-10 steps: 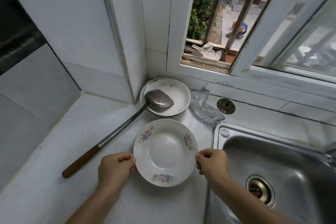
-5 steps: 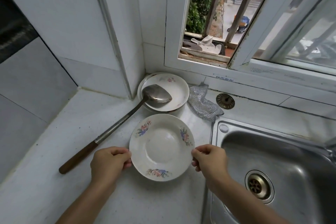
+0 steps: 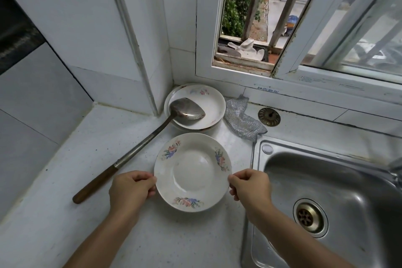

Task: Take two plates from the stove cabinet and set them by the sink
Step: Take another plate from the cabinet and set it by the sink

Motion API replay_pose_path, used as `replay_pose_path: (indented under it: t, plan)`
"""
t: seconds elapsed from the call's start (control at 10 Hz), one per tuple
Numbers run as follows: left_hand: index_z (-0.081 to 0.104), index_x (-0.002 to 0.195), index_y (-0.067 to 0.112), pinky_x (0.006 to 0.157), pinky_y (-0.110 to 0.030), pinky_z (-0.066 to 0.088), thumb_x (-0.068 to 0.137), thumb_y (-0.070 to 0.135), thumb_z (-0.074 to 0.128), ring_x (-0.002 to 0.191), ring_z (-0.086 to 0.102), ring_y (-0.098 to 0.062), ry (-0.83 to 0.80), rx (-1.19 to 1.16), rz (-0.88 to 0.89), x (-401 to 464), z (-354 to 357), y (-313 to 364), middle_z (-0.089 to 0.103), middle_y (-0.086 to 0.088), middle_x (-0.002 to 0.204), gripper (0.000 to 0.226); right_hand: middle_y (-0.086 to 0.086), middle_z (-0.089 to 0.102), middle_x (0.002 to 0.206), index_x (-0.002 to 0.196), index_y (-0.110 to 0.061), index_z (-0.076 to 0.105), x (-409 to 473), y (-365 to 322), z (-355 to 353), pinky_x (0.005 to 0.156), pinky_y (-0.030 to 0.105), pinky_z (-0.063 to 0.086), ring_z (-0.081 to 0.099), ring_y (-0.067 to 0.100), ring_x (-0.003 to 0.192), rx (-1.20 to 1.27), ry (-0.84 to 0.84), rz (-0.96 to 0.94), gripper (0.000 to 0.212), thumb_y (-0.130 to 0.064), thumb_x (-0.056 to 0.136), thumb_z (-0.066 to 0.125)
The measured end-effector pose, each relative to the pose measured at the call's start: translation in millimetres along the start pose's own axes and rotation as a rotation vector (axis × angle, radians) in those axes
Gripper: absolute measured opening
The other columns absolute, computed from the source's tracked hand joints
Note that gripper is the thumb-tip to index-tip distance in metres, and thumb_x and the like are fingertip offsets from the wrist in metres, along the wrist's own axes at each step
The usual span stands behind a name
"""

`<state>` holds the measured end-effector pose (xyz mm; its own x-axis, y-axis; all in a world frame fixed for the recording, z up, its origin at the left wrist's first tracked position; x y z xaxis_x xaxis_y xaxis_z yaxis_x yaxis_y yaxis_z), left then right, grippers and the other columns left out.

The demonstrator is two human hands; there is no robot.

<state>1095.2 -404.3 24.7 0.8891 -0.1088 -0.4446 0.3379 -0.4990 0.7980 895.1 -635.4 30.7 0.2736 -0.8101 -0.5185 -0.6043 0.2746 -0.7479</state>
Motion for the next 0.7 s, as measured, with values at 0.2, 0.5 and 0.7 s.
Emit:
replay_pose_path:
  t: [0.2,0.5,0.7]
  plan:
    - [0.075,0.078,0.008,0.067,-0.038,0.060,0.075,0.001,0.077,0.065,0.072,-0.027,-0.016,0.003,-0.004,-0.9,0.8,-0.9,0.074,-0.012,0.071,0.008,0.011,0.064,0.052,0.063,-0.002,0.068,-2.0,3.0,-0.2,0.037,0.019,0.044,0.055,0.014,0.040,0.000,0.010,0.007,0.015,-0.002,0.078,0.067]
    - [0.074,0.077,0.009,0.062,-0.035,0.059,0.076,0.003,0.077,0.064,0.070,-0.026,-0.014,0.067,0.050,-6.3,0.1,8.0,0.072,-0.012,0.069,0.007,0.012,0.066,0.058,0.067,-0.001,0.068,-3.9,1.4,-1.4,0.041,0.022,0.047,0.058,0.015,0.044,0.011,0.008,0.004,0.012,-0.004,0.079,0.068]
    - [0.073,0.069,0.015,0.064,-0.039,0.060,0.077,0.010,0.076,0.060,0.068,-0.023,-0.029,0.130,0.174,-14.6,-5.3,25.8,0.071,-0.005,0.061,0.010,0.006,0.069,0.064,0.071,-0.011,0.069,-12.2,-16.8,-9.7,0.046,0.028,0.055,0.066,0.018,0.055,-0.107,-0.026,-0.120,0.015,-0.020,0.082,0.065]
Point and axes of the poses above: each hand's wrist, its own x-axis towards the middle knuckle, its own z-axis out of the palm, y = z × x, the point moved 7 cm from there along x, towards the middle knuckle
